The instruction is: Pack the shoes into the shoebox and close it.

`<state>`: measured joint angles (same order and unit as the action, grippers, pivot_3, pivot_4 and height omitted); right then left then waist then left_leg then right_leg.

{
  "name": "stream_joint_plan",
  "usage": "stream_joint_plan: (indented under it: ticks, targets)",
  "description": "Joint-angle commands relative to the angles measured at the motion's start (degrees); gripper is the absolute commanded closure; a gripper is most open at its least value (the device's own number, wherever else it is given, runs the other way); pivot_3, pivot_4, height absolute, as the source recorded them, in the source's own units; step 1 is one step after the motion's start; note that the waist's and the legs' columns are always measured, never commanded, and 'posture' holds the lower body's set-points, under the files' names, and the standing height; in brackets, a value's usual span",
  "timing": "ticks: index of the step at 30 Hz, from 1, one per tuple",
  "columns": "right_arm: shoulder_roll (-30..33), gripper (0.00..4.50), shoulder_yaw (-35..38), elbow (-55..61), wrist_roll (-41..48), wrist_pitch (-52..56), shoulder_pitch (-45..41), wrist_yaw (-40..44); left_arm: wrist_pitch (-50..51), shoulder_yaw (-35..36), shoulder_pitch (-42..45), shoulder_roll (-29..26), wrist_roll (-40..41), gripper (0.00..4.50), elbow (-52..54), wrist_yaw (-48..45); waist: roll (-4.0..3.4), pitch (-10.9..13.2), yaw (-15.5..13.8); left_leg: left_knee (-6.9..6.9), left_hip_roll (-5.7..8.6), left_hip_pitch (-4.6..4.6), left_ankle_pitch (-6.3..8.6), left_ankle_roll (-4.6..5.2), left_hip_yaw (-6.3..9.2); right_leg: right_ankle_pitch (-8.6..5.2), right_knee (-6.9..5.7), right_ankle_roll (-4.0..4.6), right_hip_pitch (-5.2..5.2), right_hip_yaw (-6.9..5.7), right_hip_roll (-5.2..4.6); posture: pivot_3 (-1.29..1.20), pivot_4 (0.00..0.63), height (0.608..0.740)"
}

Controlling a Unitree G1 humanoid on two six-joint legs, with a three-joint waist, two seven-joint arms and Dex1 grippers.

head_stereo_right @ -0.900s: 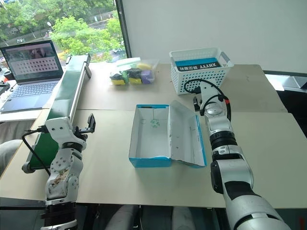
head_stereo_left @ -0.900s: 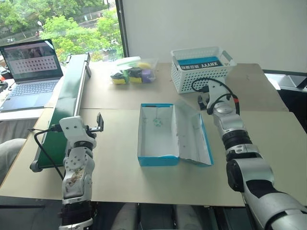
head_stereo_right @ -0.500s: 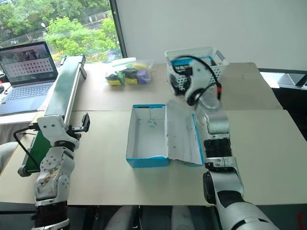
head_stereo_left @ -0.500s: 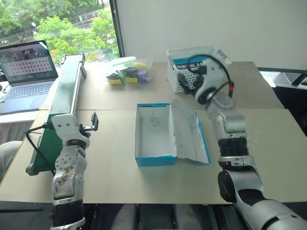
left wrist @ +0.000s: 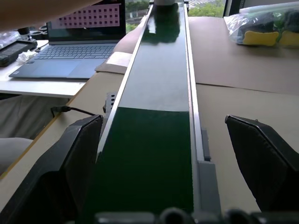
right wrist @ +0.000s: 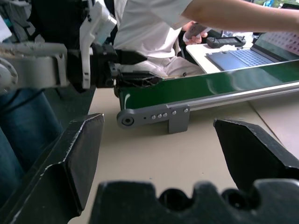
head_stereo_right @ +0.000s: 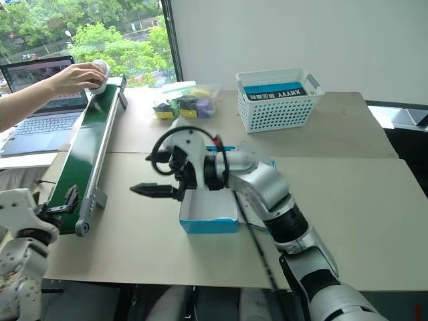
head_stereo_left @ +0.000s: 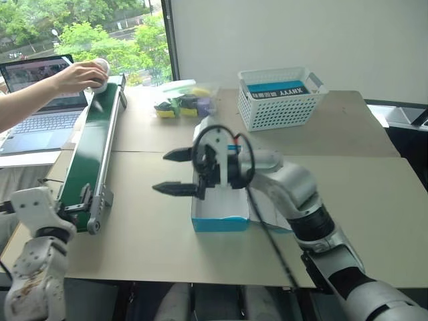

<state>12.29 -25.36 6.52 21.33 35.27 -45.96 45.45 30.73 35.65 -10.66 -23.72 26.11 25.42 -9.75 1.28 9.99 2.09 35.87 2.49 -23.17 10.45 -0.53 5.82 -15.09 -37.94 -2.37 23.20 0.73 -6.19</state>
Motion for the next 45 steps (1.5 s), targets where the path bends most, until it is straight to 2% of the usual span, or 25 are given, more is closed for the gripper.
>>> stream_joint_plan:
  ticks: [1, 5, 12, 26, 45]
  targets:
    - [-0.84, 0.05, -3.25, -2.25, -6.92, -6.55, 2.18, -2.46, 2.27, 3.50, -1.51, -2.15, 3.15, 0.00, 1.96, -1.89, 0.17, -0.10, 0.01, -0.01, -0.02, 0.02, 0.03, -0.05, -0.02, 0.00, 0.00, 0.00, 0.01, 0.00, 0.03, 0.00, 0.150, 0.733]
    - [-3.22, 0.05, -2.30, -4.77, -9.83, -8.16, 3.66, -5.48, 3.42, 3.71, -2.70, -4.42, 2.89, 0.00, 0.44, -3.56, 0.23, -0.10, 0.09, -0.01, -0.11, -0.01, 0.06, -0.10, 0.02, 0.01, 0.02, 0.03, 0.05, 0.03, 0.09, 0.00, 0.150, 0.733]
    - [-4.16, 0.05, -0.98, -5.19, -11.55, -8.00, 4.80, -6.34, 3.20, 3.52, -2.23, -5.17, 2.49, 0.00, -1.83, -3.40, 0.23, -0.10, 0.31, -0.01, -0.34, 0.03, 0.17, -0.28, 0.03, 0.07, 0.08, 0.14, 0.06, 0.10, 0.38, 0.00, 0.150, 0.733]
    - [-4.08, 0.05, 0.58, -5.29, -13.04, -7.51, 5.37, -6.58, 1.91, 1.49, 0.22, -2.59, 2.21, 0.00, -4.36, -1.58, 0.23, -0.10, 0.30, -0.02, -0.59, 0.03, 0.24, -0.39, -0.09, 0.14, 0.22, 0.29, 0.06, 0.12, 0.65, 0.00, 0.150, 0.733]
    - [-1.18, 0.05, -0.55, -1.45, -11.78, -7.40, 8.36, 2.28, 2.51, 1.75, 1.66, -1.75, 3.43, 0.00, -4.91, -1.00, 0.26, -0.11, 0.28, -0.01, -0.62, 0.03, 0.24, -0.40, -0.12, 0.14, 0.26, 0.31, 0.05, 0.12, 0.68, 0.00, 0.150, 0.733]
